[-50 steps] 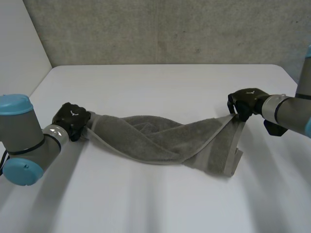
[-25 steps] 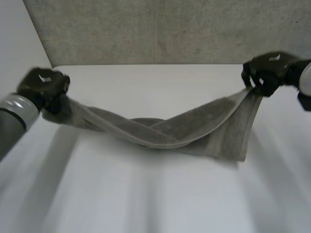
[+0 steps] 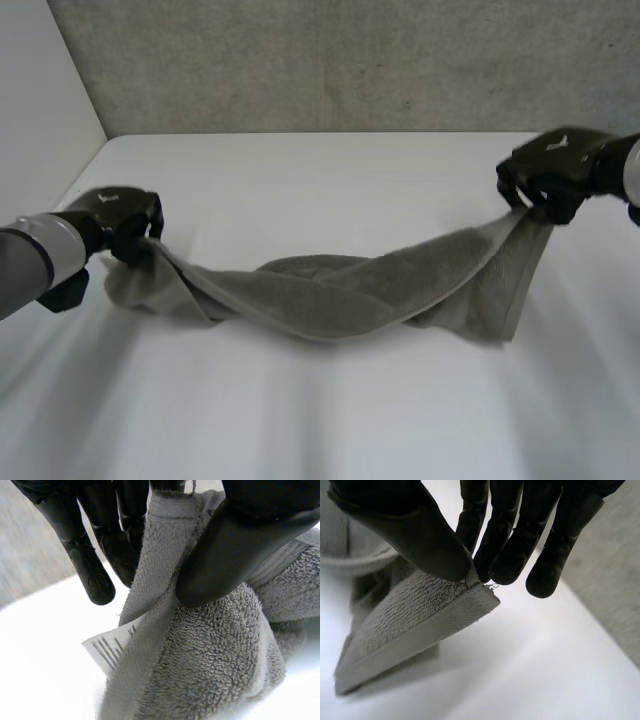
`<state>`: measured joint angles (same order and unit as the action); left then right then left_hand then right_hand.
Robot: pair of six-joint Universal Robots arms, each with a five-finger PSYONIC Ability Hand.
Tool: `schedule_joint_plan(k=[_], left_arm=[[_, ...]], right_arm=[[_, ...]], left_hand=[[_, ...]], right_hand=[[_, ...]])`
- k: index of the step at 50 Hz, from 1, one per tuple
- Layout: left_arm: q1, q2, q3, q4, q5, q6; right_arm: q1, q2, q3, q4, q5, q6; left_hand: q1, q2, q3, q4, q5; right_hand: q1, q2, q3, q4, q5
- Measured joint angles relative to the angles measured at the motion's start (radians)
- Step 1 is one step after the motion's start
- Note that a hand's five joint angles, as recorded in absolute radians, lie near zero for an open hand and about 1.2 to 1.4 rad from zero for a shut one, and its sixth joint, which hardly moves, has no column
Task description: Fold the towel.
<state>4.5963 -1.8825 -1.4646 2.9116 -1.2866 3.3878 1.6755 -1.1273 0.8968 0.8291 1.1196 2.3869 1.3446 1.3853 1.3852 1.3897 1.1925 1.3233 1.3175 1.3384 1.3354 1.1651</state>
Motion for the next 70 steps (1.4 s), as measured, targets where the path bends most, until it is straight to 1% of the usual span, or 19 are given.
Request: schedule_joint_plan(k=[3, 6, 9, 13, 16, 19, 23, 25, 29, 35, 39, 44, 46, 50, 57, 60, 63, 64, 70], left_arm=[[0.0, -0.086, 0.079, -0.048, -0.005, 0.014], [-0.006, -0.168, 0.19, -0.084, -0.012, 0.027], [-0.018, -0.242, 0.334, -0.109, -0.025, 0.035], [-0.048, -0.296, 0.561, -0.087, -0.065, 0.027], [-0.081, -0.306, 0.743, -0.007, -0.118, -0.004], [-0.097, -0.288, 0.846, 0.098, -0.169, -0.057], [-0.102, -0.24, 0.907, 0.248, -0.225, -0.15], [-0.101, -0.221, 0.912, 0.298, -0.238, -0.184], [-0.094, -0.18, 0.849, 0.374, -0.25, -0.244], [-0.085, -0.16, 0.712, 0.387, -0.244, -0.258], [-0.072, -0.153, 0.549, 0.414, -0.226, -0.252], [-0.048, -0.156, 0.266, 0.509, -0.173, -0.237], [-0.042, -0.161, 0.192, 0.541, -0.155, -0.229], [-0.031, -0.193, 0.017, 0.62, -0.107, -0.16], [-0.024, -0.237, -0.189, 0.688, -0.039, 0.058], [-0.013, -0.232, -0.243, 0.688, -0.017, 0.149], [0.002, -0.211, -0.28, 0.681, -0.001, 0.207], [0.005, -0.205, -0.287, 0.677, 0.001, 0.215], [0.024, -0.109, -0.343, 0.628, 0.018, 0.242]], right_arm=[[0.014, 0.069, -0.051, 0.023, 0.037, -0.052], [0.043, 0.147, -0.148, 0.017, 0.078, -0.059], [0.086, 0.228, -0.293, -0.014, 0.118, -0.033], [0.14, 0.316, -0.543, -0.105, 0.175, 0.066], [0.173, 0.371, -0.769, -0.215, 0.227, 0.199], [0.171, 0.369, -0.915, -0.326, 0.256, 0.353], [0.156, 0.336, -1.002, -0.415, 0.266, 0.492], [0.152, 0.323, -1.008, -0.429, 0.262, 0.518], [0.149, 0.297, -0.956, -0.413, 0.223, 0.532], [0.153, 0.288, -0.866, -0.358, 0.163, 0.504], [0.15, 0.291, -0.783, -0.331, 0.107, 0.486], [0.142, 0.293, -0.572, -0.308, 0.016, 0.44], [0.141, 0.291, -0.493, -0.306, -0.003, 0.415], [0.139, 0.288, -0.267, -0.31, -0.025, 0.314], [0.138, 0.271, 0.08, -0.381, -0.021, 0.158], [0.138, 0.245, 0.163, -0.415, -0.018, 0.135], [0.138, 0.209, 0.208, -0.436, -0.018, 0.131], [0.138, 0.202, 0.213, -0.439, -0.018, 0.131], [0.14, 0.134, 0.25, -0.446, -0.019, 0.139]], left_hand=[[0.0, 0.0, 0.0, 0.0, 0.0], [0.0, 0.0, 0.0, 0.0, 0.0], [0.0, 0.0, 0.0, 0.0, 0.0], [0.0, 0.0, 0.0, 0.0, 0.0], [0.0, 0.0, 0.0, 0.0, 0.0], [0.0, 0.0, 0.0, 0.0, 0.0], [0.0, 0.0, 0.0, 0.0, 0.0], [0.0, 0.0, 0.0, 0.0, 0.0], [0.0, 0.0, 0.0, 0.0, 0.0], [0.0, 0.0, 0.0, 0.0, 0.0], [-0.021, -0.074, -0.074, -0.079, -0.05], [-0.113, -0.155, -0.155, -0.159, -0.134], [-0.121, -0.164, -0.163, -0.167, -0.142], [-0.18, -0.221, -0.22, -0.222, -0.198], [-0.267, -0.308, -0.306, -0.312, -0.29], [-0.283, -0.322, -0.322, -0.327, -0.305], [-0.318, -0.357, -0.356, -0.358, -0.337], [-0.355, -0.383, -0.383, -0.389, -0.366], [-0.776, -0.814, -0.814, -0.818, -0.792]], right_hand=[[0.0, 0.004, 0.0, 0.0, 0.0], [0.001, 0.004, 0.001, 0.0, 0.0], [0.001, 0.004, 0.001, 0.0, 0.0], [0.001, 0.004, 0.001, 0.006, 0.0], [0.002, 0.004, 0.001, 0.006, 0.0], [0.005, 0.006, 0.002, 0.006, 0.0], [0.005, 0.008, 0.002, 0.006, 0.0], [0.005, 0.008, 0.002, 0.006, 0.0], [0.005, 0.008, 0.003, 0.006, 0.0], [0.005, 0.009, 0.004, 0.006, 0.0], [0.005, 0.009, 0.005, 0.006, 0.0], [0.005, 0.009, 0.005, 0.006, 0.0], [0.005, 0.009, 0.005, 0.006, 0.0], [0.005, 0.009, 0.005, 0.006, 0.0], [0.005, 0.009, 0.006, 0.006, 0.0], [0.005, 0.009, 0.006, 0.006, 0.0], [0.005, 0.009, 0.006, 0.006, 0.0], [0.005, 0.009, 0.006, 0.006, 0.0], [0.005, 0.009, 0.006, 0.006, 0.0]])
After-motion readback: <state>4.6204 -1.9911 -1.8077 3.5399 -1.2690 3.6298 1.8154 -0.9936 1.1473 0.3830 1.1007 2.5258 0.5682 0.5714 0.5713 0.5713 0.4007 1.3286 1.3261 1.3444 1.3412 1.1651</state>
